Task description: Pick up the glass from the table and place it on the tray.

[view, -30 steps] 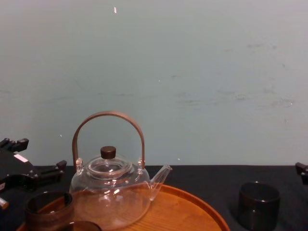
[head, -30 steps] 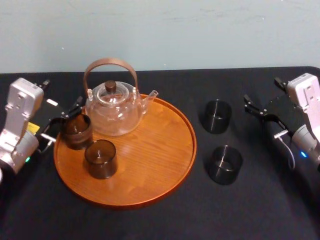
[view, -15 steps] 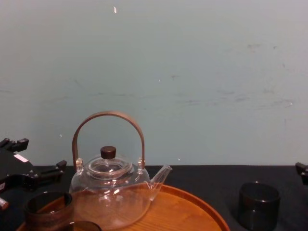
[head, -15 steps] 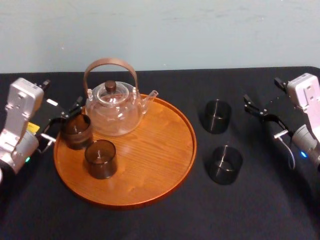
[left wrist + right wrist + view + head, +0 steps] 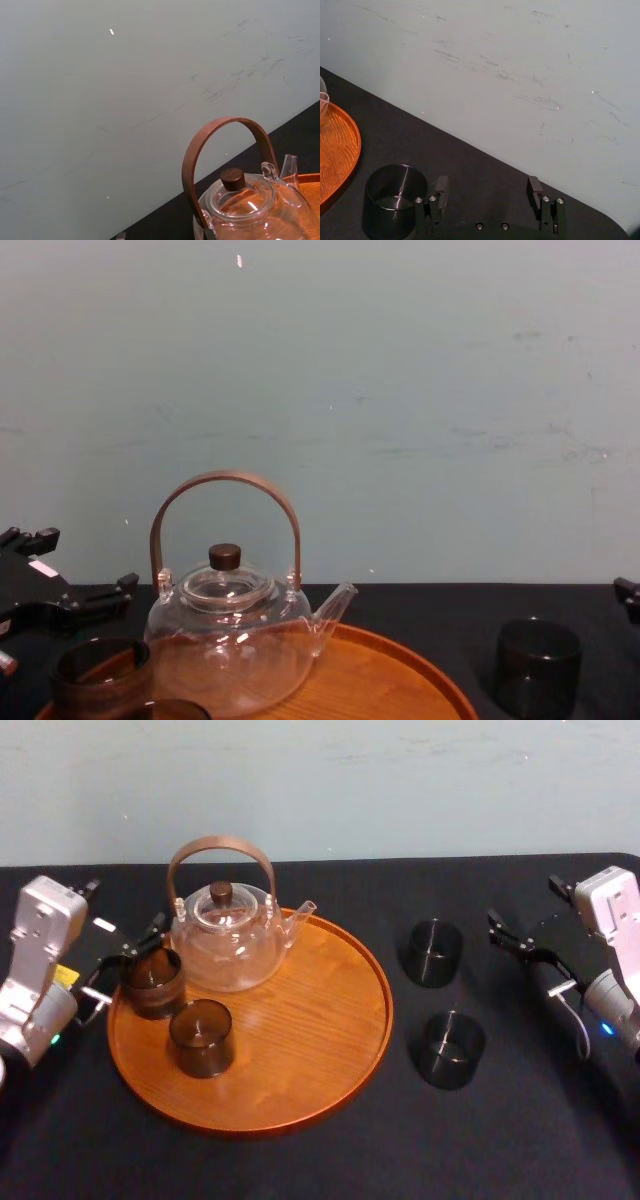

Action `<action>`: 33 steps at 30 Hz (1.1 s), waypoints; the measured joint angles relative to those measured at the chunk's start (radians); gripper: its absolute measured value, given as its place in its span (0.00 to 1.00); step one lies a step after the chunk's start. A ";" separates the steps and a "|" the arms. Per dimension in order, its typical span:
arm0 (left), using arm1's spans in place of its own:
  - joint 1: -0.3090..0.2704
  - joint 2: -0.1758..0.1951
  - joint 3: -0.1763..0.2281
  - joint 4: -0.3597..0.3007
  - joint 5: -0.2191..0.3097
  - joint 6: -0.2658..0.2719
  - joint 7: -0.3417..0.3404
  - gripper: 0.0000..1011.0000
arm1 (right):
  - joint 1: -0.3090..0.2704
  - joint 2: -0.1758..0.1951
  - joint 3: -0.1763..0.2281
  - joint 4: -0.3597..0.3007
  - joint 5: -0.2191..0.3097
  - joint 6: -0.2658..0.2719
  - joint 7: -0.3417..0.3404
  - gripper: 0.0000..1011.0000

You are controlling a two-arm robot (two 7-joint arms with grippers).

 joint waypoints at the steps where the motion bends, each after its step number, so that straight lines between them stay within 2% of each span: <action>1: 0.000 0.000 0.000 0.000 0.000 0.000 0.000 0.99 | -0.001 -0.001 0.003 0.000 0.000 0.000 0.002 0.99; 11: 0.000 0.000 0.000 0.000 0.000 0.000 0.000 0.99 | -0.017 -0.009 0.038 -0.023 0.027 0.014 0.050 0.99; 19: 0.000 0.000 0.000 0.000 0.000 0.000 0.000 0.99 | -0.054 0.002 0.076 -0.084 0.089 0.065 0.118 0.99; 26: 0.000 0.000 0.000 0.000 0.000 0.000 0.000 0.99 | -0.102 0.040 0.104 -0.159 0.116 0.120 0.173 0.99; 33: 0.000 0.000 0.000 0.000 0.000 0.000 0.000 0.99 | -0.154 0.085 0.127 -0.215 0.126 0.125 0.237 0.99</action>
